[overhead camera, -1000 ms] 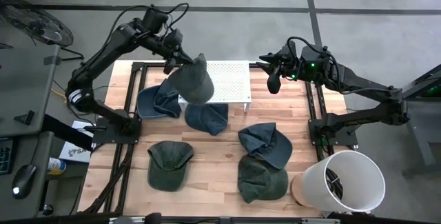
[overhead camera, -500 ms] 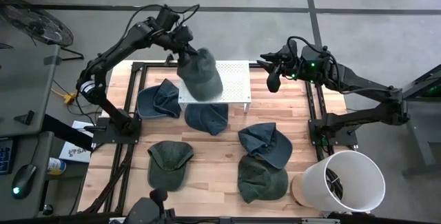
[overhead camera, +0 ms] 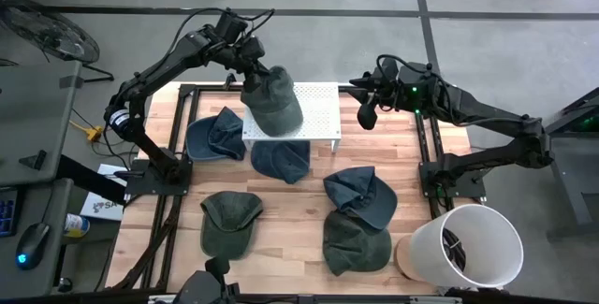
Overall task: Pick & Place hat
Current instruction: Put the top right gray cap on the shelf
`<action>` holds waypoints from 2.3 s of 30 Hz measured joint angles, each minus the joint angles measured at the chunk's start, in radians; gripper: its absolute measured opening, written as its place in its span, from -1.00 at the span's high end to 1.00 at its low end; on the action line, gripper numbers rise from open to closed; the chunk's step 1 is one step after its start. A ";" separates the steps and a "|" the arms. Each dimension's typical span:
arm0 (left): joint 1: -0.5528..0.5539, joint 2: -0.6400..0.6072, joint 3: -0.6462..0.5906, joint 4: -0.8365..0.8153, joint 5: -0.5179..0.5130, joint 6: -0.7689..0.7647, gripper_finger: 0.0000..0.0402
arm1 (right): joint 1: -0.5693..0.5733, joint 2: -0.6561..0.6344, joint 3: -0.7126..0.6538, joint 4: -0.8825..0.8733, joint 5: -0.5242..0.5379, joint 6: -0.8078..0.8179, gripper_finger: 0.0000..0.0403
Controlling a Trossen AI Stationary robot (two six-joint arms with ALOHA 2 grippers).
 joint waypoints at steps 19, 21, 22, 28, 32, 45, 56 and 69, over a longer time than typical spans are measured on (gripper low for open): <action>-0.029 -0.068 0.000 -0.003 -0.138 -0.105 -0.09 | 0.000 0.000 0.000 -0.042 0.000 -0.002 0.44; -0.064 -0.086 0.000 -0.009 -0.161 -0.105 -0.09 | 0.000 0.000 0.000 -0.042 0.000 -0.002 0.44; -0.091 -0.093 0.000 -0.007 -0.183 -0.107 -0.09 | 0.000 0.000 0.000 -0.042 0.000 -0.002 0.44; -0.316 -0.095 0.000 -0.020 -0.403 -0.138 -0.09 | 0.000 0.000 0.000 -0.042 0.000 -0.003 0.44; -0.470 -0.081 0.000 -0.032 -0.594 -0.237 -0.09 | 0.000 0.000 0.000 -0.044 0.000 -0.020 0.44; -0.833 0.036 0.001 -0.065 -0.992 -0.507 -0.09 | 0.000 0.000 0.000 -0.045 0.000 -0.022 0.44; -0.888 0.186 -0.001 -0.098 -1.114 -0.686 -0.09 | 0.000 0.000 0.000 -0.044 0.000 -0.047 0.44; -0.887 0.202 0.000 -0.182 -1.126 -0.709 -0.10 | 0.000 0.000 0.000 -0.044 -0.003 -0.047 0.44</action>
